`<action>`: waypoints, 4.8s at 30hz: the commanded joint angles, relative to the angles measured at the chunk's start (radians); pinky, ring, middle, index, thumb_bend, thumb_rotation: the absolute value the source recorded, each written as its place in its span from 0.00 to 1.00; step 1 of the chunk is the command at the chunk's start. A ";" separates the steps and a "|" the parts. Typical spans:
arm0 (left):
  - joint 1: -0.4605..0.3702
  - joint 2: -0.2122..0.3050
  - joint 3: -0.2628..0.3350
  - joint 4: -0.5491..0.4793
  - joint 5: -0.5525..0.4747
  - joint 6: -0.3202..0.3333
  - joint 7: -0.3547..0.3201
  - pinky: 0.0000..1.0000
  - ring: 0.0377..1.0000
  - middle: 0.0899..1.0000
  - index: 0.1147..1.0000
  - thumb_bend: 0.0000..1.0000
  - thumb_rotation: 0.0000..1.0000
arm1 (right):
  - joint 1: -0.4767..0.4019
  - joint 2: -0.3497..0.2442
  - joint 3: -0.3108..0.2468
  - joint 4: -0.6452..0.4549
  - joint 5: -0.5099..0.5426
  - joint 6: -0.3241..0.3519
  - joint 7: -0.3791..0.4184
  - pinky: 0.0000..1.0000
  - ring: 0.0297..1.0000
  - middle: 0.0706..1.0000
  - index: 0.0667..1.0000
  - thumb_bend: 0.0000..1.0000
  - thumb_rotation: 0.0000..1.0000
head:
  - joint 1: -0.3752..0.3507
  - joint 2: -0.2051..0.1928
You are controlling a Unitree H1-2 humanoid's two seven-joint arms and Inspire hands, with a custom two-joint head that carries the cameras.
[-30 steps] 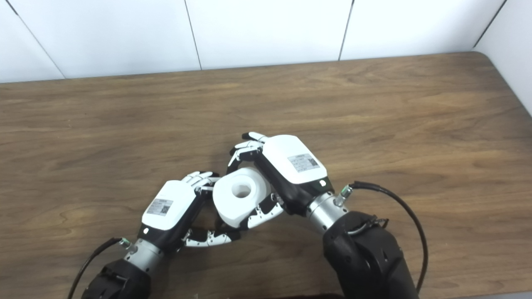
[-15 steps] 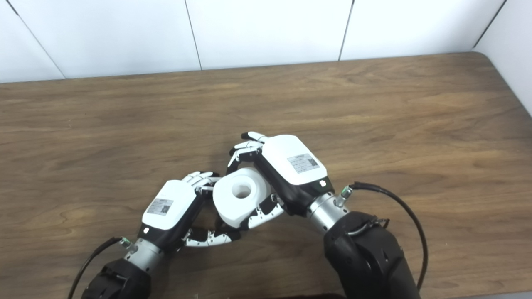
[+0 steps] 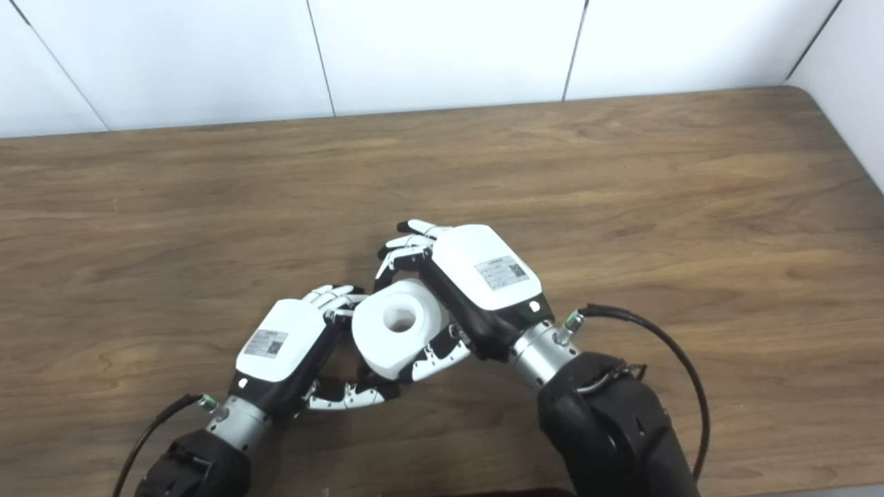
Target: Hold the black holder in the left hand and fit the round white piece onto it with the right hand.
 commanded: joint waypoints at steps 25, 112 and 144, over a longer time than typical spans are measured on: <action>0.002 0.004 -0.018 0.053 0.039 0.013 -0.031 0.87 0.85 0.77 0.42 0.52 0.05 | 0.029 -0.013 0.022 -0.007 -0.008 -0.020 0.039 0.83 0.88 0.75 0.44 0.52 0.13 | 0.011 -0.008; -0.009 0.001 -0.022 0.052 -0.008 0.016 -0.079 0.87 0.87 0.82 0.81 0.96 0.43 | 0.041 -0.023 -0.024 -0.007 -0.014 -0.032 0.070 0.88 0.93 0.87 0.72 1.00 0.39 | 0.018 -0.011; -0.031 -0.009 -0.025 0.096 -0.053 0.007 -0.070 0.88 0.89 0.85 0.89 1.00 0.45 | -0.039 -0.007 -0.082 -0.164 -0.043 -0.011 0.327 0.92 0.98 0.94 0.85 1.00 0.44 | 0.018 -0.037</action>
